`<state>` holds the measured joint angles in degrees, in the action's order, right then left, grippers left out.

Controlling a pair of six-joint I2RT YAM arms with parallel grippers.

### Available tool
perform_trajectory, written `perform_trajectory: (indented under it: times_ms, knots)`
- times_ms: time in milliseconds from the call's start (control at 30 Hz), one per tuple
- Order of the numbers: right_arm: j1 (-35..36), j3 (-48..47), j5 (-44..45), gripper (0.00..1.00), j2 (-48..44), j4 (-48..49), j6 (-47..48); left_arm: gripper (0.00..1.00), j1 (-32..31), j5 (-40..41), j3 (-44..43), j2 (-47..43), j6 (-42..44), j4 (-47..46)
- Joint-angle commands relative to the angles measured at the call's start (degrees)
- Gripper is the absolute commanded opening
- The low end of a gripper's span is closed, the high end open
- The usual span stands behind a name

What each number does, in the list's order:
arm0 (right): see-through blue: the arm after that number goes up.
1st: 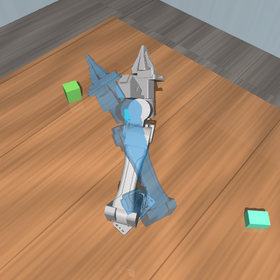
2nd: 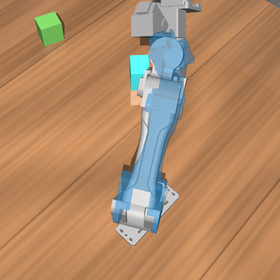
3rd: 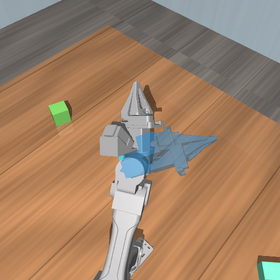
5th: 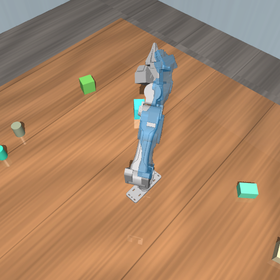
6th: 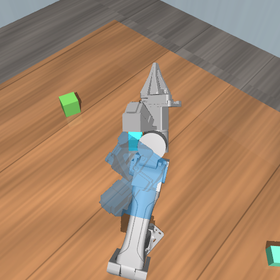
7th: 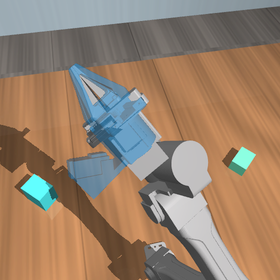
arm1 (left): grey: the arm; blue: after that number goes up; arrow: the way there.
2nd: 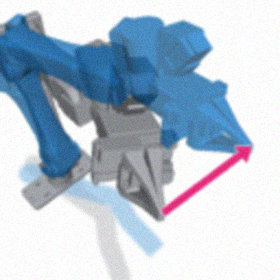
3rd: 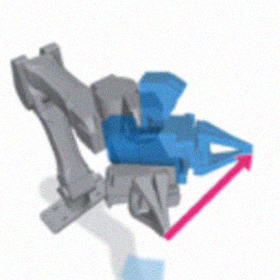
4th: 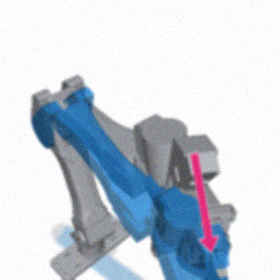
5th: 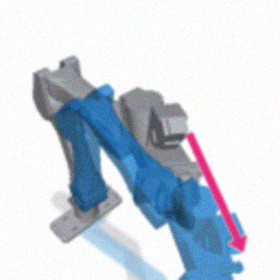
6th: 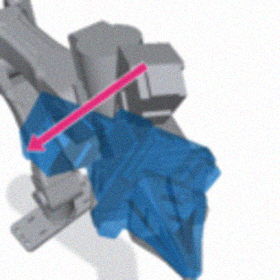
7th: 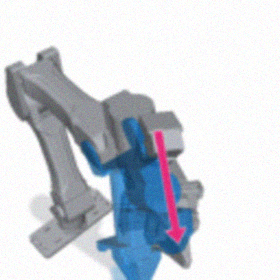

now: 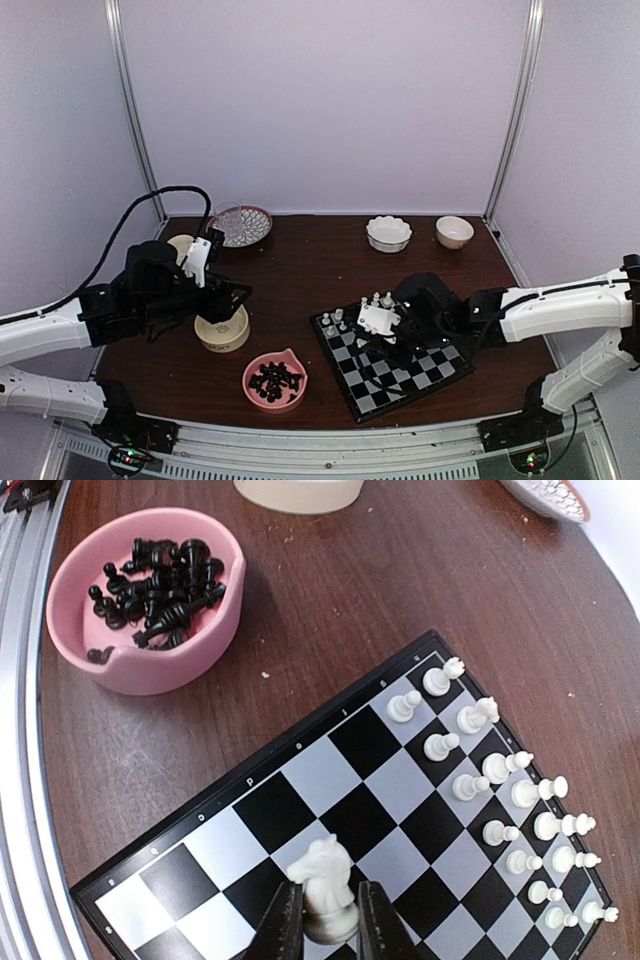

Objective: Set up the chess pieces on the board
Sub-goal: Pick up the knight from the chessboard, then pass from the right arm to the left

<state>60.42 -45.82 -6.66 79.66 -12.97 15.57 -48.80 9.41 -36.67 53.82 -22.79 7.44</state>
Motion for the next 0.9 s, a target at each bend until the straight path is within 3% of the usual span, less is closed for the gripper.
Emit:
perform_trajectory:
  times_ms: [0,167,333,500,667,867]
  knots:
    - [0.14,6.44,-0.03,0.11,-5.84,14.54,-4.85,0.57,0.05,-19.74,-1.94,-1.87,-13.89,-1.35]
    - [0.13,10.56,0.89,0.13,-8.29,20.13,-5.95,0.6,-4.91,-23.47,1.04,-0.63,-24.54,-9.3]
    - [0.22,11.78,0.67,0.13,-8.55,23.04,-6.46,0.65,-11.99,-20.45,-1.34,7.11,-26.52,-12.61]
    - [0.97,12.95,1.29,0.13,-10.05,24.66,-6.18,0.68,-15.11,-22.33,-4.13,16.56,-29.03,-18.04]
    - [2.0,14.28,1.22,0.13,-11.9,25.81,-5.31,0.65,-16.53,-23.48,-8.21,23.97,-29.64,-19.56]
    - [3.73,14.05,1.25,0.13,-11.48,25.57,-3.98,0.55,-16.73,-25.67,-11.17,29.82,-30.56,-23.42]
